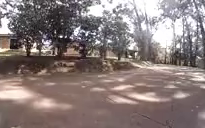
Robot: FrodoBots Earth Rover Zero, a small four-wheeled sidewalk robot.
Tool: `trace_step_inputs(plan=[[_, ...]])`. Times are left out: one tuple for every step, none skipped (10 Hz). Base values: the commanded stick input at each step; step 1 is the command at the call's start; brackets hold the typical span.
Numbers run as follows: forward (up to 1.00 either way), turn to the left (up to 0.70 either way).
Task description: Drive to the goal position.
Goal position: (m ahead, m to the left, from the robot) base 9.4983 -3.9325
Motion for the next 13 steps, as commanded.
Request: trace_step_inputs(plan=[[0.70, -0.27], [0.70, -0.27], [0.70, -0.27], [0.70, -0.18], [0.70, -0.05], [0.70, 0.00], [0.70, 0.00], [0.70, 0.00], [0.70, 0.00], [0.70, 0.00], [0.70, 0.00], [0.70, 0.00], [0.70, 0.00]])
